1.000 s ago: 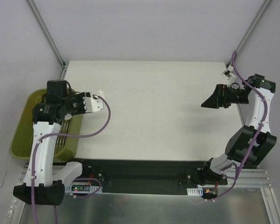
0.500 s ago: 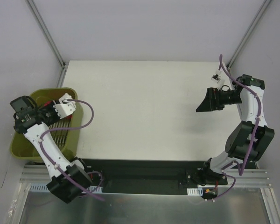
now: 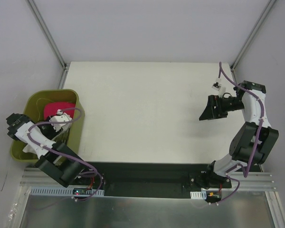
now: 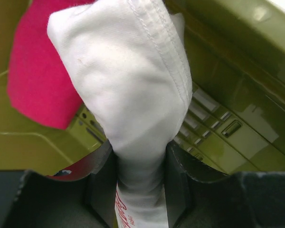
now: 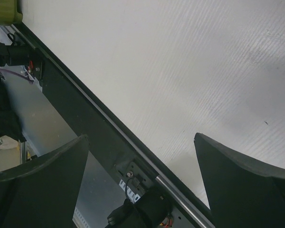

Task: Roll the t-shirts
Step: Move the bin to the center of the board.

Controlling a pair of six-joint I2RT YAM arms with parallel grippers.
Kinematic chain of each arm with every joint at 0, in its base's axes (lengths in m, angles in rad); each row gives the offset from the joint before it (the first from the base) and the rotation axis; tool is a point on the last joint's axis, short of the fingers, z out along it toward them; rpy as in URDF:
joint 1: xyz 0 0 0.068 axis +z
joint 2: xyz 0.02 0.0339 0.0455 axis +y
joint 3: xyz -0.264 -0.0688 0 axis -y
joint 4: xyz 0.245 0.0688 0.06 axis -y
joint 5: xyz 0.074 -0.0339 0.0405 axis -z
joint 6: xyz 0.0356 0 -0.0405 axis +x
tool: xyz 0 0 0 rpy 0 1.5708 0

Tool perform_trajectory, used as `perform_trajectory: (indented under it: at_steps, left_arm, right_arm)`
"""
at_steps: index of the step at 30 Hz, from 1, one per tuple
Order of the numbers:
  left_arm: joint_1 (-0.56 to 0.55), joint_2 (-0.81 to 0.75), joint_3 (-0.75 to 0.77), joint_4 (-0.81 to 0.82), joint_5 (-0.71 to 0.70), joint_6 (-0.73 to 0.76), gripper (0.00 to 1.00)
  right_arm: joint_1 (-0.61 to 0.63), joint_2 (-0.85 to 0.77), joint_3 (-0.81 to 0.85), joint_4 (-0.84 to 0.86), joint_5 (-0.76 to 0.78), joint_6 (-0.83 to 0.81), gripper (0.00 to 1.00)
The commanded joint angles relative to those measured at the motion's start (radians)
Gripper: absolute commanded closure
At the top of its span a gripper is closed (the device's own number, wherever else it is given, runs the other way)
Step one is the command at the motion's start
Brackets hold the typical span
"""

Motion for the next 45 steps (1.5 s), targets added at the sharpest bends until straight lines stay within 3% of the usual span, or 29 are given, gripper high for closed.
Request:
perform_trajectory:
  at_steps: [1, 13, 26, 30, 34, 39, 41, 45]
  left_arm:
    - [0.005, 0.06, -0.028, 0.042, 0.057, 0.815, 1.0]
    - [-0.096, 0.172, -0.116, 0.244, -0.02, 0.821, 1.0]
    - [-0.403, -0.075, -0.404, 0.267, 0.02, 0.817, 1.0]
    - [-0.501, -0.099, -0.395, 0.287, 0.056, 0.817, 1.0]
    - [-0.529, -0.081, -0.328, 0.289, 0.096, 0.784, 1.0]
    - [-0.529, -0.049, -0.216, 0.303, 0.041, 0.59, 1.0]
    - [-0.529, -0.082, -0.199, 0.301, 0.102, 0.545, 1.0]
    - [-0.547, -0.147, -0.254, 0.3, 0.199, 0.623, 1.0]
  right_arm:
    - [0.007, -0.037, -0.01, -0.159, 0.042, -0.021, 0.04]
    - [0.048, -0.024, -0.027, -0.173, 0.123, -0.041, 0.04]
    - [0.073, 0.051, 0.051, -0.187, 0.146, -0.067, 0.04]
    - [0.073, 0.068, 0.059, -0.19, 0.146, -0.075, 0.04]
    - [0.079, 0.081, 0.073, -0.189, 0.143, -0.075, 0.04]
    - [0.081, 0.082, 0.067, -0.178, 0.128, -0.077, 0.04]
    - [0.084, 0.079, 0.059, -0.167, 0.126, -0.074, 0.04]
    - [0.09, 0.079, 0.056, -0.169, 0.125, -0.075, 0.04]
